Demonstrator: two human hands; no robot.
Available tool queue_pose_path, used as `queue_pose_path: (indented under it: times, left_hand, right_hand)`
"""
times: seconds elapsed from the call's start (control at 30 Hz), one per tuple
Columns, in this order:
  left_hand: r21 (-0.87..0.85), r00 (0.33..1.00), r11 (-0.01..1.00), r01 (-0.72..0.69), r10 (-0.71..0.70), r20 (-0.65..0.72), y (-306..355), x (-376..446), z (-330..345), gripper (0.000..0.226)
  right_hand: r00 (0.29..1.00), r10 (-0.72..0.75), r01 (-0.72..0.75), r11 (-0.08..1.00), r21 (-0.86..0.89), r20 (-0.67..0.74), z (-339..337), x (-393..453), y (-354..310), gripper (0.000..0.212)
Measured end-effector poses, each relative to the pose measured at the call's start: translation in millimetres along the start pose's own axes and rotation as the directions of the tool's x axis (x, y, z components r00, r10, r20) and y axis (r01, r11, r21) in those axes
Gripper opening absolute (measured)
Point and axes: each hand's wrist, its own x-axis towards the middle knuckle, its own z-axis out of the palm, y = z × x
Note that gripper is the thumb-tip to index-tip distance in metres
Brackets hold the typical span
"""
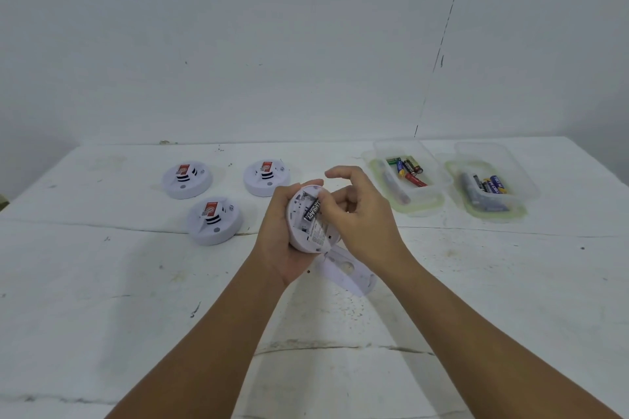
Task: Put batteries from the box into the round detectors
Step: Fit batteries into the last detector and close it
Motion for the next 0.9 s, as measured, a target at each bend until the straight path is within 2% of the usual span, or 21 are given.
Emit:
queue_pose_path:
  times: [0.13, 0.23, 0.5, 0.63, 0.73, 0.83, 0.9]
  left_hand:
    - [-0.008, 1.0, 1.0, 0.006, -0.006, -0.004, 4.7, -0.4, 1.1, 0.028]
    - [-0.027, 1.0, 1.0, 0.012, -0.013, -0.009, 4.1, -2.2, 3.2, 0.028]
    - [-0.019, 1.0, 1.0, 0.014, -0.014, 0.011, 2.8, -2.1, 7.1, 0.028]
    - [-0.022, 1.0, 1.0, 0.008, -0.008, 0.025, 2.0, -3.0, 9.8, 0.029]
    - [-0.018, 1.0, 1.0, 0.011, -0.011, 0.01, 1.3, -7.0, 12.2, 0.027]
    - [-0.018, 1.0, 1.0, 0.007, -0.007, -0.004, 2.9, -10.4, 11.9, 0.024]
    - [-0.016, 1.0, 1.0, 0.001, -0.002, -0.02, 3.7, -11.0, 9.8, 0.026]
  right_hand:
    - [0.998, -0.051, 0.052, 0.998, -0.024, 0.02, 1.5, -2.4, 3.3, 0.003]
    - [0.996, -0.081, 0.081, 0.997, -0.008, -0.022, 5.4, -5.2, 6.3, 0.006]
    - [0.981, -0.176, 0.16, 0.972, -0.172, -0.08, 3.9, -5.3, 6.4, 0.011]
    - [0.983, -0.147, 0.136, 0.985, -0.103, -0.107, 5.9, -6.8, 1.5, 0.012]
    - [0.987, -0.124, 0.116, 0.99, -0.079, -0.102, 11.2, -12.0, 1.6, 0.022]
    - [0.991, -0.131, 0.131, 0.988, -0.083, 0.001, 14.2, -18.0, 6.0, 0.043]
    - [0.992, -0.125, 0.127, 0.989, -0.074, 0.034, 14.1, -19.7, 7.0, 0.048]
